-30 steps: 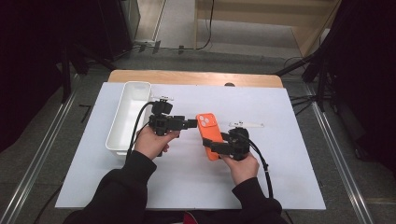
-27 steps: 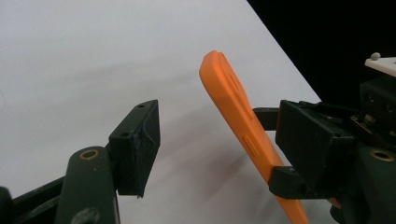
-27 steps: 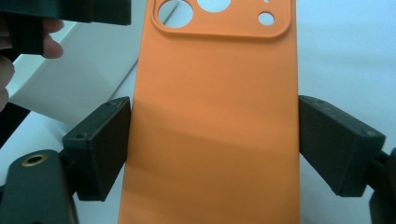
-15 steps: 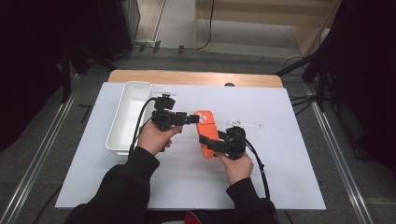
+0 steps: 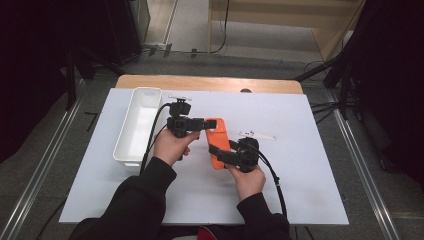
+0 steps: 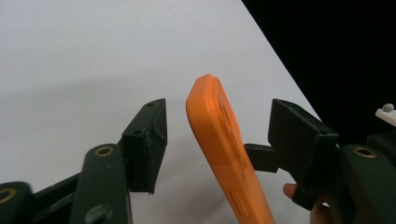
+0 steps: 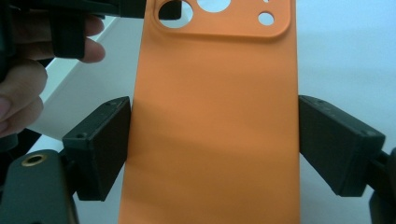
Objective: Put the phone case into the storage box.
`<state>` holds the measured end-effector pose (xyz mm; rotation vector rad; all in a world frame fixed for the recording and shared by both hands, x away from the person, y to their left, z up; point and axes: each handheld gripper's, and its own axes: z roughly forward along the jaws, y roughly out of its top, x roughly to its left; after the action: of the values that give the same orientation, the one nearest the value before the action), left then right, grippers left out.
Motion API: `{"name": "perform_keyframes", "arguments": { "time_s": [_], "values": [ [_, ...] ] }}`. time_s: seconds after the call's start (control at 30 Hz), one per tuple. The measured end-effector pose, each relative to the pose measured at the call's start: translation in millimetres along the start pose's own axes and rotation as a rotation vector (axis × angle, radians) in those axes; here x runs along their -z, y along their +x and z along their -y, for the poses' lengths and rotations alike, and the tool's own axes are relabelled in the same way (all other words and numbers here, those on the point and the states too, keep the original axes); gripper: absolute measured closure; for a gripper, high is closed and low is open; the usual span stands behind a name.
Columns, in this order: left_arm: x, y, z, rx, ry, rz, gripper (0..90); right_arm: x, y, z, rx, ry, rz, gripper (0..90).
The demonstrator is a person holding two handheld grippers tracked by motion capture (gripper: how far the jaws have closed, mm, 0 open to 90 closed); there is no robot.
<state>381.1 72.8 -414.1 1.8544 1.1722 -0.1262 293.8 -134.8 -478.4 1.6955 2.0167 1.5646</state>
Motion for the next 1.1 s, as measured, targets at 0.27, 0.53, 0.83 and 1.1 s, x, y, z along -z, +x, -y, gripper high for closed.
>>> {"name": "perform_keyframes", "arguments": {
  "time_s": [0.27, 0.53, 0.83, 1.1],
  "values": [
    [-0.3, -1.6, -1.4, 0.014, -0.048, -0.010, 44.6, -2.0, -1.6, 1.7, -0.025, -0.024, -0.005, 13.5],
    [-3.6, -0.4, -2.2, 0.051, -0.046, -0.011, 49.6, -4.0, 0.3, 2.1, -0.043, -0.056, -0.008, 13.5],
    [-5.0, 0.3, -2.5, 0.061, -0.059, -0.013, 59.5, -4.1, 2.8, 4.5, -0.036, -0.083, -0.001, 13.5],
    [-6.6, -1.0, -2.2, 0.068, -0.075, -0.008, 66.6, -4.0, 1.6, 5.7, -0.041, -0.092, -0.001, 13.5]
  ]
}}
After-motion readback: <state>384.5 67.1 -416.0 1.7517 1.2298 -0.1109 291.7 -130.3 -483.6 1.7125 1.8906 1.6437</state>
